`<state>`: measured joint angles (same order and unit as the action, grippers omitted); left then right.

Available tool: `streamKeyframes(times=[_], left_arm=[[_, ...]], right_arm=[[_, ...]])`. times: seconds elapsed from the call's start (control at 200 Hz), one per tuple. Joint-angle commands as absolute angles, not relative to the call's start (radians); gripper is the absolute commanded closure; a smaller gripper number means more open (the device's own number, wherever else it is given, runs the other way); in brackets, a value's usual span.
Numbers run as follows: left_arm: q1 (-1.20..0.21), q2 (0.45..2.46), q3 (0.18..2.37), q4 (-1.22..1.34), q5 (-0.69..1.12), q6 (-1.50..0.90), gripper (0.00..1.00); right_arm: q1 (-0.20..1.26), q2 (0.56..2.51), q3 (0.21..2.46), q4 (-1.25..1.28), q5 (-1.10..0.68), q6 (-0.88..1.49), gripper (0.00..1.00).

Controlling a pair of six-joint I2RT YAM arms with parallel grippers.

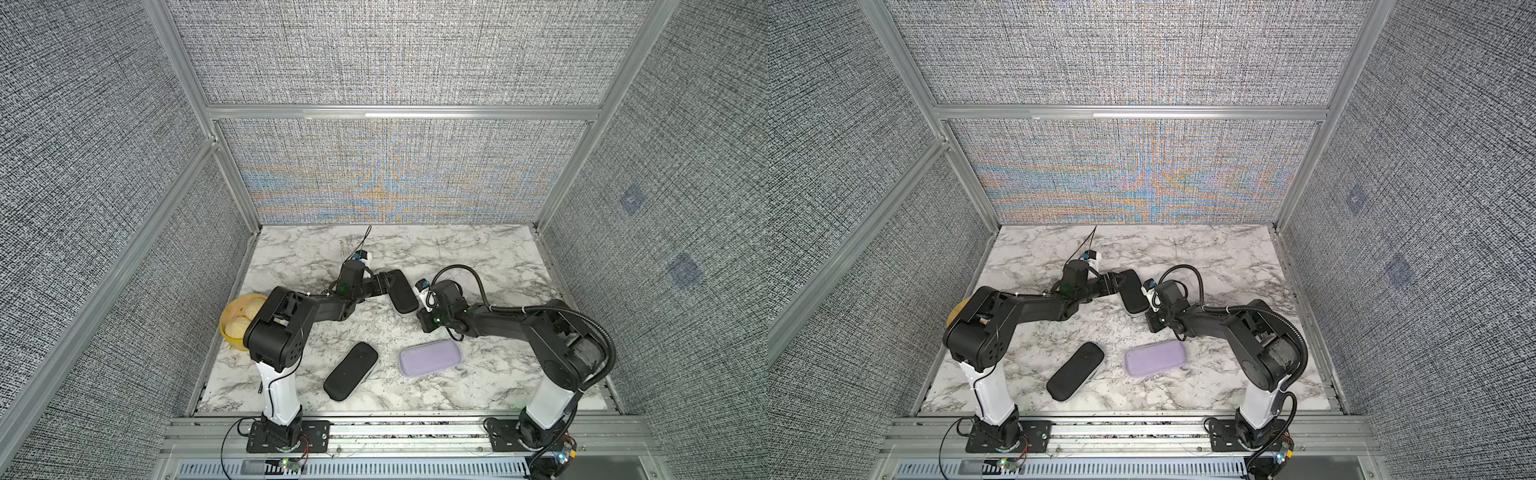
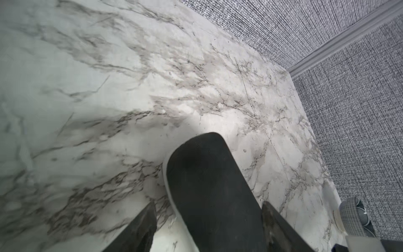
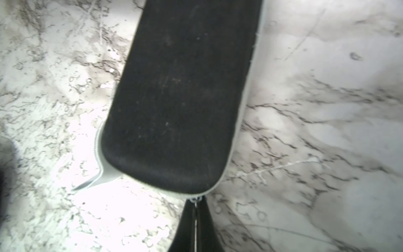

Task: Put umbrellas into zippered umbrella sleeves
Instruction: Place the umbrella sleeve at the center of the board.

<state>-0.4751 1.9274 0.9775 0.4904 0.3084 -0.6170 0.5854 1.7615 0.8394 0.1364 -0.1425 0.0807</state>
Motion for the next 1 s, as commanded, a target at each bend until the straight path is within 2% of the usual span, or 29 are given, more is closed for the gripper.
streamKeyframes(times=[0.0,0.225,0.395,0.566,0.771,0.816,0.936,0.996], left_arm=[[-0.473,1.969,1.051,0.376,0.314,-0.538,0.25],[-0.472,2.044,1.165,0.26,0.217,-0.471,0.25],[-0.478,2.109,1.237,0.25,0.32,-0.456,0.28],[-0.485,2.109,1.192,0.262,0.337,-0.47,0.41],[-0.493,2.081,1.118,0.241,0.238,-0.501,0.54],[-0.492,2.082,1.114,0.242,0.24,-0.508,0.59],[-0.494,2.099,1.108,0.263,0.258,-0.539,0.64],[-0.492,2.109,1.108,0.267,0.259,-0.548,0.7]], right_arm=[[0.556,1.768,0.855,0.094,-0.154,0.043,1.0],[0.471,1.825,0.914,0.081,-0.181,0.023,1.0],[0.465,1.845,0.933,0.074,-0.218,0.019,1.0],[0.465,1.831,0.902,0.107,-0.216,0.032,1.0],[0.505,1.789,0.849,0.13,-0.204,0.045,1.0],[0.518,1.781,0.835,0.135,-0.193,0.054,1.0],[0.541,1.751,0.792,0.152,-0.178,0.096,1.0],[0.554,1.742,0.78,0.156,-0.176,0.116,1.0]])
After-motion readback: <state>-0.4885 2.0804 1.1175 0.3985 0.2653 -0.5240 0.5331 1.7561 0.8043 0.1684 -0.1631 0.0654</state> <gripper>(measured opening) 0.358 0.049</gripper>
